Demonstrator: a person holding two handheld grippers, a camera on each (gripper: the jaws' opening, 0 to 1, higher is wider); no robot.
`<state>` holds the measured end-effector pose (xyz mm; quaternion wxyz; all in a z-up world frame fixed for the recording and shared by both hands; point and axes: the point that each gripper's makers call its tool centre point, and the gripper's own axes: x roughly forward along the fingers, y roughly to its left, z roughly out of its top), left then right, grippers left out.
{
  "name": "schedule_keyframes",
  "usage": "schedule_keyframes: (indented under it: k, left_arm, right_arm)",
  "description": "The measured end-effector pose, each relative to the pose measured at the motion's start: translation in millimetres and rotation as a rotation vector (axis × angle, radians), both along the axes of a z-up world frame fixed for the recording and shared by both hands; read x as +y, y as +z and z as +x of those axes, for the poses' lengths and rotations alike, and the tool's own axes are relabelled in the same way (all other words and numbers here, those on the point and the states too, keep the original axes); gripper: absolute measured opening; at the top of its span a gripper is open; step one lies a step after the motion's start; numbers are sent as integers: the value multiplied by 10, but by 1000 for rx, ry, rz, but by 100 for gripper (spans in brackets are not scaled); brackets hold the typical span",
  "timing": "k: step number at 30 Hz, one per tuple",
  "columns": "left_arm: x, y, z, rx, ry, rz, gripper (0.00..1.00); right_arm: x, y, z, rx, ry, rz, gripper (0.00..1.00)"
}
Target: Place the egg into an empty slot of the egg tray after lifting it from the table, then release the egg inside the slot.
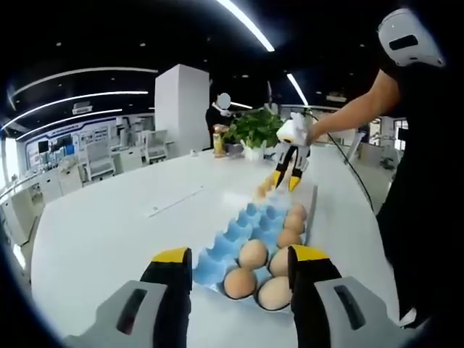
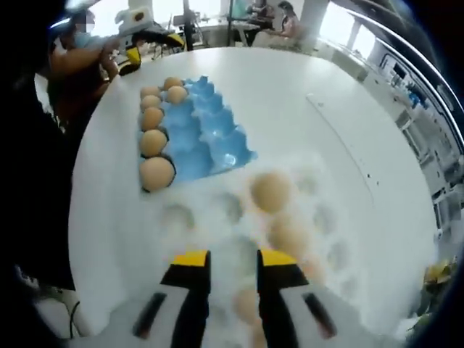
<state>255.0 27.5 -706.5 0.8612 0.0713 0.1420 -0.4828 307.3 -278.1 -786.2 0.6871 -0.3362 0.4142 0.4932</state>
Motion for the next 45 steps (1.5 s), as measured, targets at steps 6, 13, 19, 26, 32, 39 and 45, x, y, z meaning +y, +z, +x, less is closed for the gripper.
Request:
schedule_keyframes:
  k: [6,13,19,26,32,39,45]
  left_arm:
    - [-4,0,-8,2,-1,-1,53]
    - [-5,-6,-6,4,-2,0,53]
    - [0,-15,-7,6,-3,1,52]
    - [12,-12,-12,8,-2,-3,51]
    - [12,-23,-20,12,-3,-4,50]
    - [5,-17,-17,12,-7,0,49]
    - [28,32,-2,1,-1,4,49]
  right_arm:
    - [-203,0,36,-10,-33,-36,25]
    - [-386,-41,70,-18,-43,-91,25]
    - [-382,-52,48,-16,-25,-108,26]
    - [-413,-60,37,16,-22,-126,26]
    - [-410,-77,11,39,-6,-143,25]
    - [-408,-120,25,108,-13,-160,26]
    - [-405,-135,10,141,-8,-166,26]
